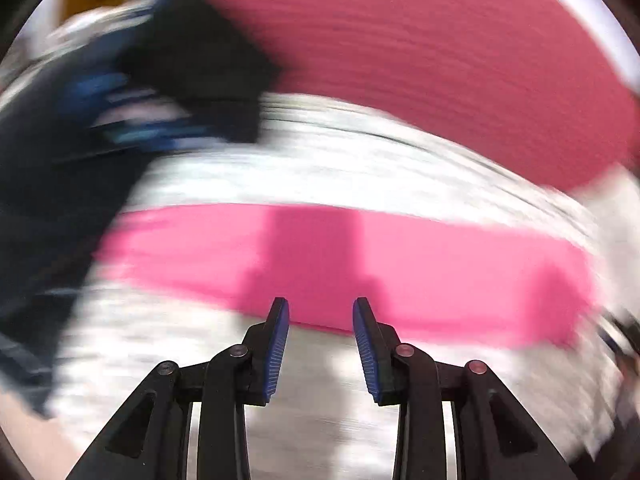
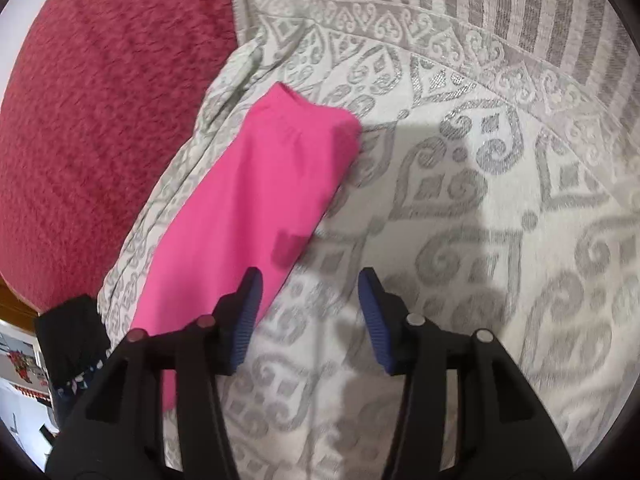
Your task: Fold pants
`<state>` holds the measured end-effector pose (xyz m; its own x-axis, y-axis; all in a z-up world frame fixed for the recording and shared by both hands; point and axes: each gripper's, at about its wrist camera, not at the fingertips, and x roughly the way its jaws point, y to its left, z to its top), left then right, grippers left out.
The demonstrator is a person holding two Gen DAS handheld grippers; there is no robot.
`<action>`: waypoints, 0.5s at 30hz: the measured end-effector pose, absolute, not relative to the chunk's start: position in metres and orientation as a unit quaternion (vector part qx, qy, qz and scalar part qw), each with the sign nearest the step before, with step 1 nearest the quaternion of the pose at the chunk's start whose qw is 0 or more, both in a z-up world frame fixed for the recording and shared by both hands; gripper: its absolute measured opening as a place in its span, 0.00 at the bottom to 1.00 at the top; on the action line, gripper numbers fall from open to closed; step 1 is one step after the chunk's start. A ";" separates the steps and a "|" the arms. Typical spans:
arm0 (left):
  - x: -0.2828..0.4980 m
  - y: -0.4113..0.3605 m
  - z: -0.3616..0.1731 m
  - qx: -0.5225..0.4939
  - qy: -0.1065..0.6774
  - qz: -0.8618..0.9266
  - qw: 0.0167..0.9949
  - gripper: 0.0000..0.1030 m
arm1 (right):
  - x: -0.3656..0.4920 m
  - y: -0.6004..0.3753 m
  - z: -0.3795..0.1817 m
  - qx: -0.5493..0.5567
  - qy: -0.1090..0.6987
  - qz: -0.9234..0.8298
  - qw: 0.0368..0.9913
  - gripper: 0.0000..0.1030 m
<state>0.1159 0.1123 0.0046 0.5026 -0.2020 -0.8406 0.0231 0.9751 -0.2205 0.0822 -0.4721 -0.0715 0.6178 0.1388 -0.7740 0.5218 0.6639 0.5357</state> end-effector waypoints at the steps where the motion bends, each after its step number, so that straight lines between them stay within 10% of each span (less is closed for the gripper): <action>1: 0.114 0.070 0.005 -0.092 0.497 -0.126 0.853 0.33 | 0.085 -0.474 -0.073 0.398 0.421 -0.113 0.807 0.50; 15: 0.104 -0.218 -0.053 0.077 0.533 -0.296 0.789 0.34 | 0.117 -0.522 -0.091 0.468 0.405 -0.083 0.781 0.57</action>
